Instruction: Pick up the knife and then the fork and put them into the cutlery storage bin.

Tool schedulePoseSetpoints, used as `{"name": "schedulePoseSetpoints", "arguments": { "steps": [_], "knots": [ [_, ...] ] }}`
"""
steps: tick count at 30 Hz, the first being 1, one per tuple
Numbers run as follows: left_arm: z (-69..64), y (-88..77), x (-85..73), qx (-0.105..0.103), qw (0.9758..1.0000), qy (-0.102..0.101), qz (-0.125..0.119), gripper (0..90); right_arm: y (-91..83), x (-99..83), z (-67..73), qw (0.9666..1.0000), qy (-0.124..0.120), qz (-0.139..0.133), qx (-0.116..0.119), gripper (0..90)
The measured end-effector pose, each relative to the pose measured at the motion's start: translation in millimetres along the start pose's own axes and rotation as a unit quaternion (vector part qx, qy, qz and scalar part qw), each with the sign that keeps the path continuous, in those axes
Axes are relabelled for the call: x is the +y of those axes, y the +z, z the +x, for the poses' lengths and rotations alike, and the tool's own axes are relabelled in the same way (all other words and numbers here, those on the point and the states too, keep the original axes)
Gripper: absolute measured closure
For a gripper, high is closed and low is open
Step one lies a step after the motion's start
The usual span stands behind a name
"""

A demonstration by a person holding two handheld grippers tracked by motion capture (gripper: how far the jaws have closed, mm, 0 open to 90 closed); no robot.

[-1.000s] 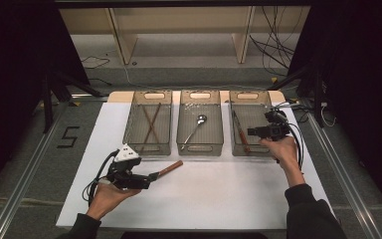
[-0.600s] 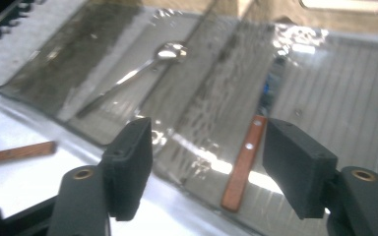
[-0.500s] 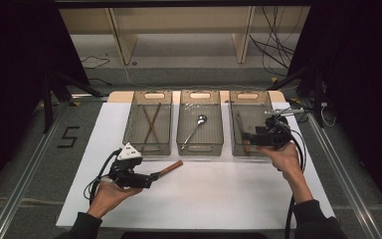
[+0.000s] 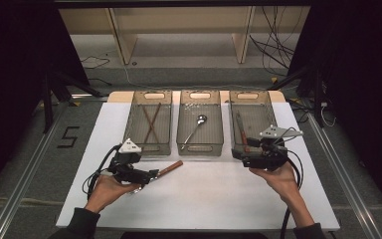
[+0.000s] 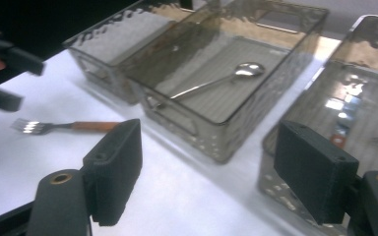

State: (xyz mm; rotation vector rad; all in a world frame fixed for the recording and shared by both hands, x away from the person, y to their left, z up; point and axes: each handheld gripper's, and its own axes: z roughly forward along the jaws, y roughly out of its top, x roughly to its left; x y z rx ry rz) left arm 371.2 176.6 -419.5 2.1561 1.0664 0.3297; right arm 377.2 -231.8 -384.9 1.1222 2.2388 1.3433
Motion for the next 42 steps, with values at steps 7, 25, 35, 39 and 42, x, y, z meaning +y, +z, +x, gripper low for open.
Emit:
{"name": "schedulePoseSetpoints", "arguments": {
  "steps": [7, 25, 35, 39, 42],
  "knots": [
    [1.5, 12.5, 8.4, 0.003, 0.9985, 0.021, 0.051, 16.8, -4.4, -10.6, 12.3, 0.9998, -0.01, -0.006, 0.016, 26.1],
    [-0.1, 39.2, 15.8, 0.007, 0.9912, 0.048, 0.123, 20.6, -7.8, -40.8, 35.7, 0.9983, -0.015, -0.037, 0.042, 24.7],
    [-3.1, 52.1, 17.0, 0.008, 0.9847, 0.064, 0.162, 24.7, -5.6, -46.1, 39.0, 0.9985, -0.018, -0.027, 0.045, 24.6],
    [-4.3, 56.7, 17.6, 0.003, 0.982, 0.069, 0.176, 29.4, -5.9, -46.5, 38.5, 0.9985, -0.015, -0.028, 0.045, 24.7],
    [-4.9, 60.2, 17.9, -0.004, 0.9798, 0.073, 0.186, 34.7, -6.1, -46.8, 38.3, 0.9985, -0.015, -0.028, 0.045, 24.8]
  ]
}}
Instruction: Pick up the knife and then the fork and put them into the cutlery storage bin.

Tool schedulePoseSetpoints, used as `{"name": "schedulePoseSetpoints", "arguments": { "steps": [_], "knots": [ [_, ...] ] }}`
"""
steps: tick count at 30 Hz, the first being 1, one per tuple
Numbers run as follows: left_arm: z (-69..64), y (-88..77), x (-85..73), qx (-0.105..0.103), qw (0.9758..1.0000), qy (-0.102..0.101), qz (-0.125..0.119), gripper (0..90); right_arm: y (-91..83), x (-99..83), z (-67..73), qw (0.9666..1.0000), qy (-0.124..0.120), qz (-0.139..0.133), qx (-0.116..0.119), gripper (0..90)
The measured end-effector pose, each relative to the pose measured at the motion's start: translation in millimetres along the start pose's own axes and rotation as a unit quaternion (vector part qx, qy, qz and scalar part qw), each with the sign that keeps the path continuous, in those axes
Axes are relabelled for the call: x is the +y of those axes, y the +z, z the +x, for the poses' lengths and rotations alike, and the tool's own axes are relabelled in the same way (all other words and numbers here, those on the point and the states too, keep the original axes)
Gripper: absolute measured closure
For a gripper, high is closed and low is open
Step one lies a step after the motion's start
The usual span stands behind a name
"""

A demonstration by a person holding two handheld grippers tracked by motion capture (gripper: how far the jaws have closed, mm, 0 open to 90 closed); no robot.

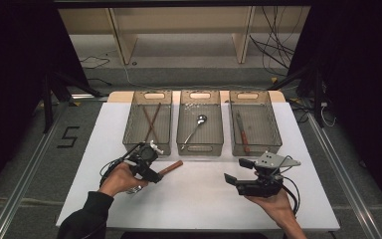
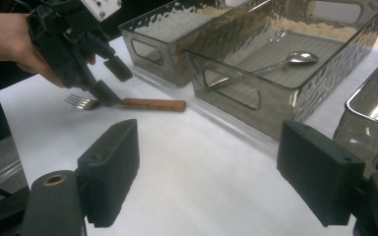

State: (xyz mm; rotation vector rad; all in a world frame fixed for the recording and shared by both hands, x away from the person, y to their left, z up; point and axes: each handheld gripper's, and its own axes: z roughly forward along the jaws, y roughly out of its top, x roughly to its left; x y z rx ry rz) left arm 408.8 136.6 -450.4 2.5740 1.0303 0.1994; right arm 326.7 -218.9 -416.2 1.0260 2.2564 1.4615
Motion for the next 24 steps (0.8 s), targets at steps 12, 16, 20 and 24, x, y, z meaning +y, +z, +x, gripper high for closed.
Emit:
{"name": "schedulePoseSetpoints", "arguments": {
  "steps": [12, 16, 20, 24],
  "knots": [
    [-1.6, 10.9, 6.4, -0.01, 0.9995, 0.021, 0.022, 54.6, 1.0, -1.0, 0.3, 1.0, -0.002, 0.004, 0.003, 25.1],
    [-3.0, 13.0, 8.2, -0.008, 0.9989, 0.033, 0.032, 59.6, 1.0, -1.1, 0.2, 1.0, -0.002, 0.004, 0.003, 25.2],
    [-4.5, 15.1, 9.3, -0.008, 0.9987, 0.036, 0.034, 64.0, 0.6, -1.0, 0.2, 1.0, -0.002, 0.003, 0.002, 25.4],
    [-5.3, 17.7, 9.7, -0.013, 0.9983, 0.039, 0.04, 66.3, 0.1, -1.0, -0.4, 1.0, 0.0, 0.001, 0.003, 25.4]
  ]
}}
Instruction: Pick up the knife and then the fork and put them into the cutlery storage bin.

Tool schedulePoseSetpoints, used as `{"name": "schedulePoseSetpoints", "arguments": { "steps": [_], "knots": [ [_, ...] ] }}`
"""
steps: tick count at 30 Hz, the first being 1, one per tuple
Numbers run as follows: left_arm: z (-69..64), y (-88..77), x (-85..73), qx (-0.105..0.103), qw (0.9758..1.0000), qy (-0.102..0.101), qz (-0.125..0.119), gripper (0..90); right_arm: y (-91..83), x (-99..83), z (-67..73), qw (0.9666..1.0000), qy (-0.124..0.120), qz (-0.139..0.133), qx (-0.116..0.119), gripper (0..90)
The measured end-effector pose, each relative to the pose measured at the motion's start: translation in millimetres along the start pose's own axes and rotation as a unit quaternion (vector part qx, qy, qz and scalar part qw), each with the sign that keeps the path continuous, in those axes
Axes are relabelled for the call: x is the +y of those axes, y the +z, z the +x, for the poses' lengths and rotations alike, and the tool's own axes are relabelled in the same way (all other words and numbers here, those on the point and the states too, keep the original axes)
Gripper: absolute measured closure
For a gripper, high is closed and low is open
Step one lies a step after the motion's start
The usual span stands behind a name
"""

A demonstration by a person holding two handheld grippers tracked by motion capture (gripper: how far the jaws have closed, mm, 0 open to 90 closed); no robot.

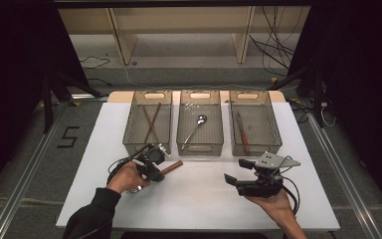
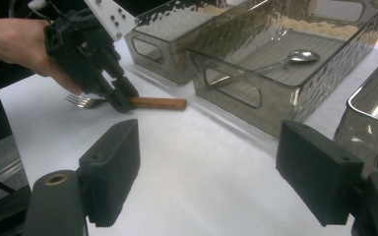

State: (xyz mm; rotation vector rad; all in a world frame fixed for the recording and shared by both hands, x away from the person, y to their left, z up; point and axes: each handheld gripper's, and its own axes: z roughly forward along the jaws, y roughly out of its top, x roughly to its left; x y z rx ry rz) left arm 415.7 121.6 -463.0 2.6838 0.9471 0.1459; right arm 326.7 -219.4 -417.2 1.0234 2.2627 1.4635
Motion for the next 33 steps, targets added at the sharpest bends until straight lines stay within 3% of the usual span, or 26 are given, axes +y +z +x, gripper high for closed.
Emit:
{"name": "schedulePoseSetpoints", "arguments": {
  "steps": [10, 21, 33],
  "knots": [
    [0.2, 0.7, 0.6, -0.004, 1.0, 0.003, -0.005, 72.0, 1.1, 0.3, 0.7, 1.0, 0.0, 0.0, 0.004, 25.7],
    [-4.1, -0.5, 0.5, 0.008, 0.9997, 0.024, -0.006, 76.6, 1.9, 0.0, 1.6, 1.0, -0.001, 0.001, 0.006, 25.8],
    [-6.8, -10.1, -1.3, -0.016, 0.9992, 0.021, -0.031, 77.0, 3.3, 0.1, 4.0, 0.9999, -0.004, 0.003, 0.011, 26.0]
  ]
}}
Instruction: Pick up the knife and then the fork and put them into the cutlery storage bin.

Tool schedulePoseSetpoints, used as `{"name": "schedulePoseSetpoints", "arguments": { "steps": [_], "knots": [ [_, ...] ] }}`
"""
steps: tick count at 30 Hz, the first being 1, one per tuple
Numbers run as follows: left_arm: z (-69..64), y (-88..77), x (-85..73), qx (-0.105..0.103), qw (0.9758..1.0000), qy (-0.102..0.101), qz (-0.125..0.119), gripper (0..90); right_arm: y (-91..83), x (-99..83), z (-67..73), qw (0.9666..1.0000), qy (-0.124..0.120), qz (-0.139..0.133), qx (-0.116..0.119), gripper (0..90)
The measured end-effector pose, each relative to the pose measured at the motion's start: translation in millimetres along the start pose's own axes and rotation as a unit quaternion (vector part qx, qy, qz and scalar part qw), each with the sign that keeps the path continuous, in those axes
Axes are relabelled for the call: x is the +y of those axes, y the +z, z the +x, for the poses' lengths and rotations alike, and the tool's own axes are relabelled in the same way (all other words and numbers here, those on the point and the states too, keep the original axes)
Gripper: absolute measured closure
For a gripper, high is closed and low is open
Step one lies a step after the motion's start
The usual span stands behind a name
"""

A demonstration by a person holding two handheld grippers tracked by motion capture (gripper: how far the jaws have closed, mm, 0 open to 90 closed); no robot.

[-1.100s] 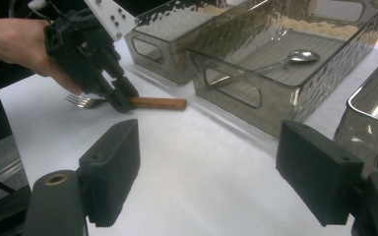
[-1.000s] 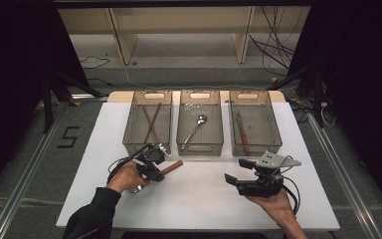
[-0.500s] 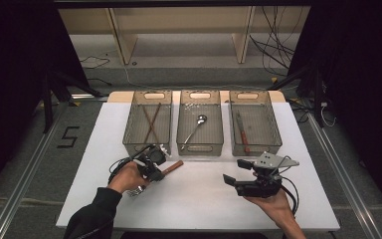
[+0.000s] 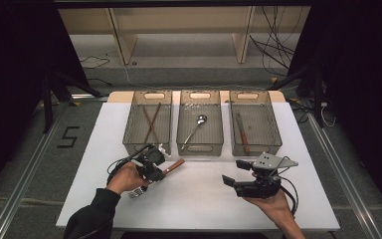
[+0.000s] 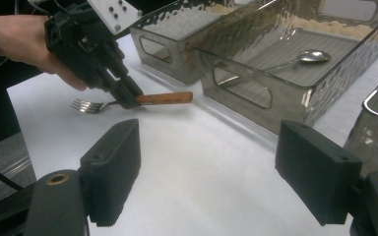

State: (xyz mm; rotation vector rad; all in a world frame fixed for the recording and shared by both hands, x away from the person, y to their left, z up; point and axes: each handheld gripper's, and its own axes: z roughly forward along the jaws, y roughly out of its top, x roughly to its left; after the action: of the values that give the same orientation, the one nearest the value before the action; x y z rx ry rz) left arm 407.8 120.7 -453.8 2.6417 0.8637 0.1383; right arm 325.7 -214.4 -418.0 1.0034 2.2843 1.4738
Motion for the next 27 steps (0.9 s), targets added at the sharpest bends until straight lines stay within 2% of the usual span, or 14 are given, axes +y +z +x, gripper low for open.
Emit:
{"name": "schedulePoseSetpoints", "arguments": {
  "steps": [7, 11, 15, 17, 20, 23, 25, 27],
  "knots": [
    [-8.7, -6.1, 2.8, -0.013, 0.9996, 0.013, -0.02, 77.2, 3.9, 0.2, 4.5, 1.0, -0.004, 0.001, 0.007, 26.0],
    [-12.7, -7.7, 3.4, -0.015, 0.9994, 0.021, -0.021, 77.2, 7.1, 0.9, 8.4, 0.9999, -0.011, 0.003, 0.01, 26.0],
    [-14.7, -8.5, 3.5, -0.021, 0.9992, 0.025, -0.022, 77.2, 14.4, 4.1, 17.6, 0.9993, -0.033, 0.006, 0.015, 26.0],
    [-15.9, -9.3, 4.1, -0.021, 0.9991, 0.028, -0.022, 77.2, 19.7, 6.3, 24.2, 0.9984, -0.054, 0.01, 0.016, 25.9],
    [-17.6, -11.7, 4.7, -0.022, 0.999, 0.029, -0.025, 77.3, 29.1, 9.1, 35.9, 0.9954, -0.093, 0.015, 0.015, 25.9],
    [-18.9, -14.9, 4.9, -0.028, 0.9988, 0.029, -0.028, 77.3, 37.9, 11.1, 44.9, 0.9924, -0.121, 0.018, 0.015, 25.9],
    [-19.9, -17.1, 5.1, -0.035, 0.9984, 0.025, -0.036, 77.3, 43.3, 12.5, 49.0, 0.991, -0.131, 0.021, 0.015, 25.9],
    [-21.0, -20.1, 5.4, -0.036, 0.9985, 0.03, -0.029, 77.3, 47.2, 13.8, 52.4, 0.9898, -0.14, 0.022, 0.016, 25.9]
  ]
}}
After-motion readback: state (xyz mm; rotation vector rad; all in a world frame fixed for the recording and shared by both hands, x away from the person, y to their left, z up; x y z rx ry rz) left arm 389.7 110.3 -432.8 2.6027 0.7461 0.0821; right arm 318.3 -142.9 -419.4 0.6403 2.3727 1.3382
